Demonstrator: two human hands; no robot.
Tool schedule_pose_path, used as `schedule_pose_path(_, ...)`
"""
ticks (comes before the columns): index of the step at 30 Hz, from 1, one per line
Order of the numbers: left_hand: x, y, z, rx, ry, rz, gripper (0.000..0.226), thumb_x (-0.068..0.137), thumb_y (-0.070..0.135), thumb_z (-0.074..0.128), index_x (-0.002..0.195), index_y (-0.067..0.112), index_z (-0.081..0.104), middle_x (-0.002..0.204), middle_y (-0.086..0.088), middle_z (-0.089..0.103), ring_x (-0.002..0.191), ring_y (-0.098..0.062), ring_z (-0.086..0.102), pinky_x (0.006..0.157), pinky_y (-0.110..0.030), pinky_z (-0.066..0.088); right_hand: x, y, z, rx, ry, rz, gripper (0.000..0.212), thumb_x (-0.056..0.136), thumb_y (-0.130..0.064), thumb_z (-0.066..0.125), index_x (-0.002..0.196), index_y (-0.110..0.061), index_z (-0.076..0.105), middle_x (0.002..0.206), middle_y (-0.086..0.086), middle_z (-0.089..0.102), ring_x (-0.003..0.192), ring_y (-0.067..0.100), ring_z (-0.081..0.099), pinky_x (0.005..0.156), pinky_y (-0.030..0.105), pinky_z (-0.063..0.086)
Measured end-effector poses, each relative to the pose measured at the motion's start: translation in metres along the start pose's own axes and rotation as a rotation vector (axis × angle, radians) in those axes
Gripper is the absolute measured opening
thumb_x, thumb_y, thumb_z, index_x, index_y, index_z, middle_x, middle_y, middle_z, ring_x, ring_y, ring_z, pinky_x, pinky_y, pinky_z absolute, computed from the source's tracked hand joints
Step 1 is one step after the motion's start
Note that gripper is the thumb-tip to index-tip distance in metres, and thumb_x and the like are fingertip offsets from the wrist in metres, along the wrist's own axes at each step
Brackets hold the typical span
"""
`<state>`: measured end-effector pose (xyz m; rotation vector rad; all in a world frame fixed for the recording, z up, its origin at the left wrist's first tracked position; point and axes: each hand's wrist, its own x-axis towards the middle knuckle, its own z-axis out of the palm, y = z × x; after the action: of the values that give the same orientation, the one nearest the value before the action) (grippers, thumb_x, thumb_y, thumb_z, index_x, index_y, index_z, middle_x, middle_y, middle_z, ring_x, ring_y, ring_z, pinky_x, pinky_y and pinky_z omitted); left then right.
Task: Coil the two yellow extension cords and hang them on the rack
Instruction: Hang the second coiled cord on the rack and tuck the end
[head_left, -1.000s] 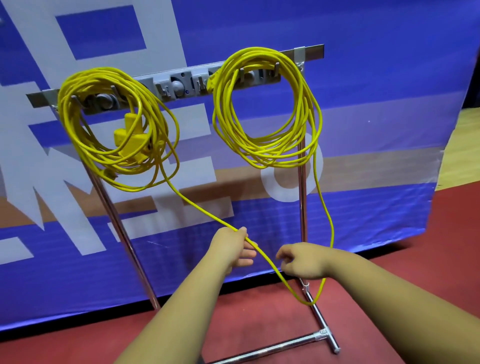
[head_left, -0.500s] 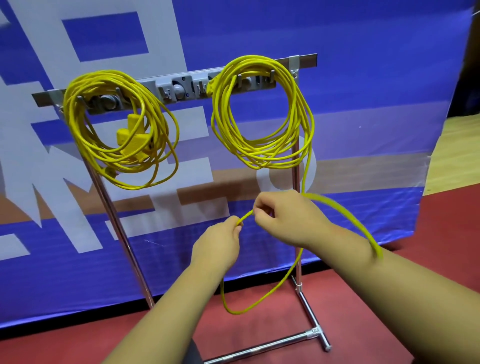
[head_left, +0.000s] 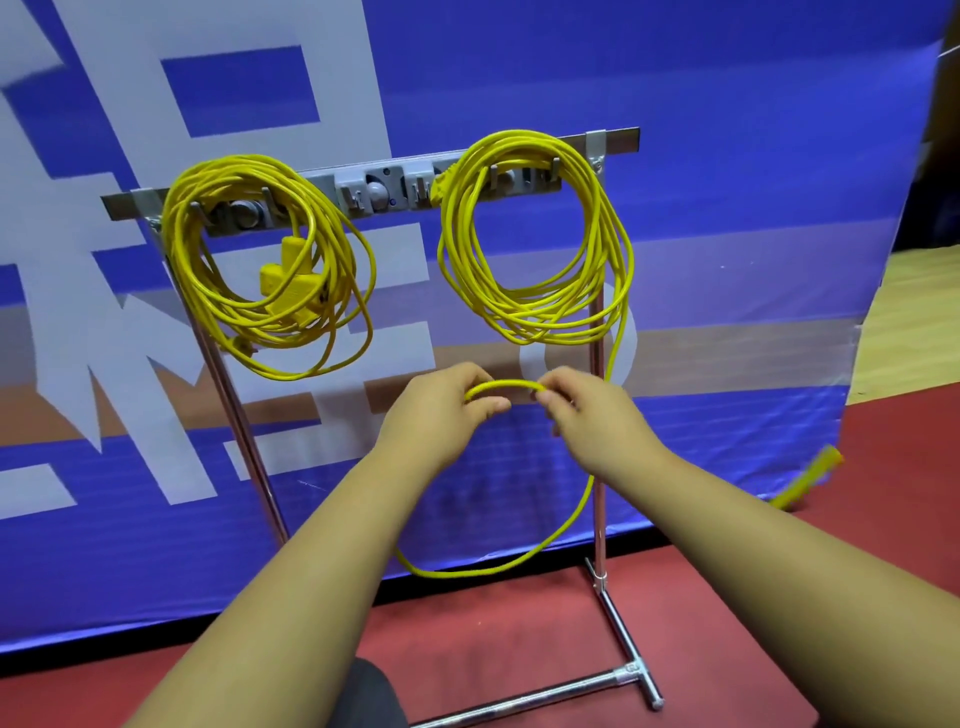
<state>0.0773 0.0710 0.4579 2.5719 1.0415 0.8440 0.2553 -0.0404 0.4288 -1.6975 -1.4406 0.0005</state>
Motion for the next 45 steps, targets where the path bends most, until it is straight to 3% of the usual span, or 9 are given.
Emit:
schedule_pose_path(7,-0.010,-0.030,-0.005,-0.121,-0.105,-0.162,0.014,0.088,0.027,0.080,0.095,0.028,0.069,0.076,0.007,0.065,0.067,-0.005,0.060,0.058,-0.017,0.046,0.050,-0.016,-0.060,0.629,0.356,0.220,0.013,0.108,-0.017,0.055,0.105,-0.013,0.067,0.073,0.002,0.059,0.058,0.013,0.059,0.072,0.052,0.063)
schedule_pose_path(11,0.005,-0.027,-0.026,-0.124,-0.028,-0.152,0.012,0.092,0.030,0.075,0.082,0.026,0.070,0.077,0.003,0.070,0.075,-0.019,0.065,0.077,-0.043,0.057,0.072,-0.023,-0.092,0.611,0.421,0.188,0.015,0.108,-0.021,0.056,0.100,-0.016,0.069,0.078,0.004,0.067,0.067,0.018,0.066,0.072,0.052,0.063)
schedule_pose_path(17,0.055,0.014,-0.095,-0.096,0.386,-0.101,0.018,0.089,0.036,0.080,0.094,0.021,0.072,0.081,0.002,0.068,0.075,-0.024,0.067,0.068,-0.035,0.053,0.100,-0.020,-0.125,0.339,0.507,0.235,0.022,0.097,-0.043,0.057,0.092,-0.028,0.072,0.080,-0.013,0.078,0.080,0.017,0.072,0.087,0.050,0.061)
schedule_pose_path(21,0.097,0.046,-0.131,-0.306,0.529,-0.087,0.017,0.091,0.025,0.077,0.088,0.026,0.060,0.081,-0.002,0.069,0.063,-0.023,0.073,0.060,-0.044,0.064,0.115,-0.016,-0.138,0.353,0.500,0.270,0.020,0.093,-0.042,0.057,0.096,-0.028,0.071,0.080,-0.010,0.079,0.073,0.022,0.073,0.078,0.056,0.064)
schedule_pose_path(25,0.137,0.078,-0.158,-0.060,0.583,0.003,0.018,0.096,0.012,0.063,0.113,0.019,0.064,0.111,-0.002,0.068,0.098,-0.020,0.063,0.080,-0.033,0.050,0.121,-0.016,-0.146,0.391,0.467,0.324,0.021,0.096,-0.020,0.056,0.111,-0.023,0.070,0.086,0.002,0.079,0.055,0.016,0.069,0.057,0.043,0.064)
schedule_pose_path(30,0.172,0.110,-0.165,-0.035,0.439,0.131,0.041,0.096,-0.002,0.053,0.132,0.015,0.060,0.130,-0.005,0.058,0.114,-0.020,0.060,0.098,-0.034,0.052,0.122,-0.004,-0.141,0.362,0.383,0.430,0.026,0.092,-0.009,0.056,0.113,-0.021,0.067,0.084,0.008,0.078,0.068,0.030,0.075,0.061,0.051,0.067)
schedule_pose_path(35,0.194,0.124,-0.159,-0.100,0.305,0.157,0.068,0.084,-0.016,0.038,0.137,0.018,0.062,0.128,0.002,0.063,0.111,-0.011,0.065,0.101,-0.032,0.054,0.120,0.022,-0.124,0.332,0.265,0.525,0.016,0.096,-0.005,0.054,0.104,-0.014,0.065,0.080,0.016,0.077,0.065,0.033,0.075,0.059,0.051,0.066)
schedule_pose_path(40,0.200,0.122,-0.152,0.060,0.120,0.152,0.053,0.091,-0.001,0.050,0.130,0.027,0.071,0.131,0.002,0.069,0.116,-0.018,0.065,0.090,-0.030,0.055,0.105,0.046,-0.102,0.250,0.180,0.593,0.014,0.095,-0.003,0.053,0.098,-0.006,0.066,0.078,0.015,0.078,0.068,0.035,0.078,0.054,0.049,0.065)
schedule_pose_path(45,0.187,0.087,-0.150,-0.087,0.367,0.108,0.033,0.098,0.018,0.051,0.121,0.026,0.074,0.120,0.006,0.072,0.107,-0.016,0.066,0.094,-0.040,0.058,0.095,0.057,-0.080,0.223,0.108,0.610,0.010,0.097,-0.008,0.053,0.099,-0.002,0.062,0.078,0.015,0.078,0.063,0.033,0.077,0.050,0.048,0.064)
